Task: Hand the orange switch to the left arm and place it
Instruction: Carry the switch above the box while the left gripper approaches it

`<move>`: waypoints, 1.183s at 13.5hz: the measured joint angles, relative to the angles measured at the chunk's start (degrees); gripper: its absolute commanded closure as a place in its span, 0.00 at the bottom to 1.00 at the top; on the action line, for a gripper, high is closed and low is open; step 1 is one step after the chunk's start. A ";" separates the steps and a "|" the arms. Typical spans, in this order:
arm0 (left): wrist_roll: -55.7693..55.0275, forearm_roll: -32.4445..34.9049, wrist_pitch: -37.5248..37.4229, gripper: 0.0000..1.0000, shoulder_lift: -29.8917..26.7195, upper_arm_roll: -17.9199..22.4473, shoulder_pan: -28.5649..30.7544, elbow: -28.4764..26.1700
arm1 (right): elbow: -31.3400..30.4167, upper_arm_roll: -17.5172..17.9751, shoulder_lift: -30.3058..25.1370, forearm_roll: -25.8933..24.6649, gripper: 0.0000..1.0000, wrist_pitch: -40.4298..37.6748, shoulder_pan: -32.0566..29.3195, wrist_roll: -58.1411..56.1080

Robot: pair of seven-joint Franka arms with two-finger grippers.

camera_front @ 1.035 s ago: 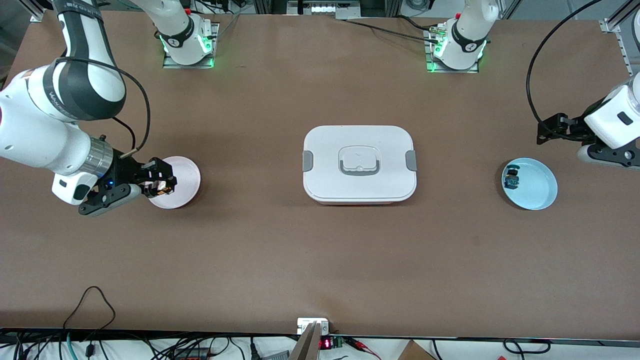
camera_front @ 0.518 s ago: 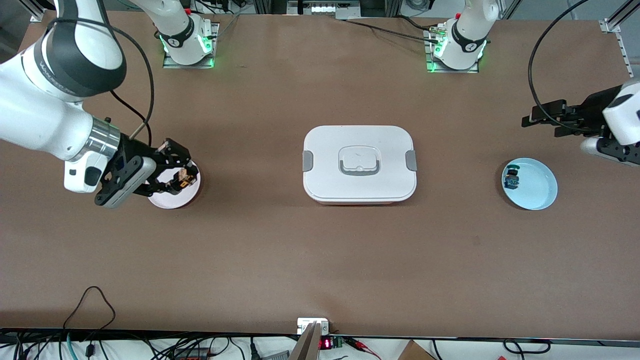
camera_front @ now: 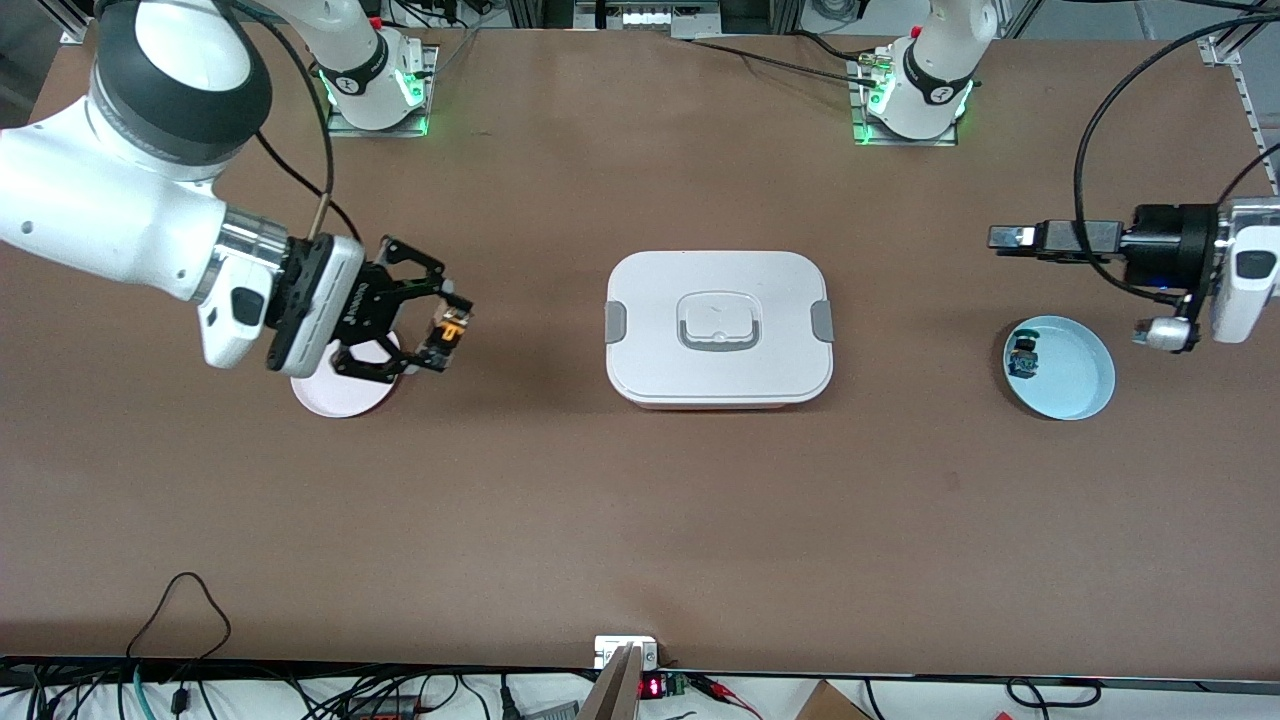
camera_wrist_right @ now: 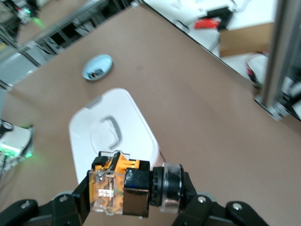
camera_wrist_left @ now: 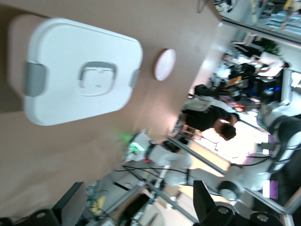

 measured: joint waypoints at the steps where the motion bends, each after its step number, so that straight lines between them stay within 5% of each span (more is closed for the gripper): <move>1: -0.40 -2.42 2.62 0.00 0.11 -1.25 -0.69 -1.19 | -0.01 0.02 0.08 2.56 1.00 0.63 1.34 -2.10; 10: -3.37 -15.93 27.08 0.00 0.12 -17.65 -2.94 -6.11 | 0.06 0.14 5.83 35.11 1.00 4.47 10.69 -33.41; 16: -3.53 -20.67 34.37 0.00 0.12 -22.87 -3.81 -7.87 | 1.90 0.14 8.31 47.45 1.00 4.58 14.23 -38.46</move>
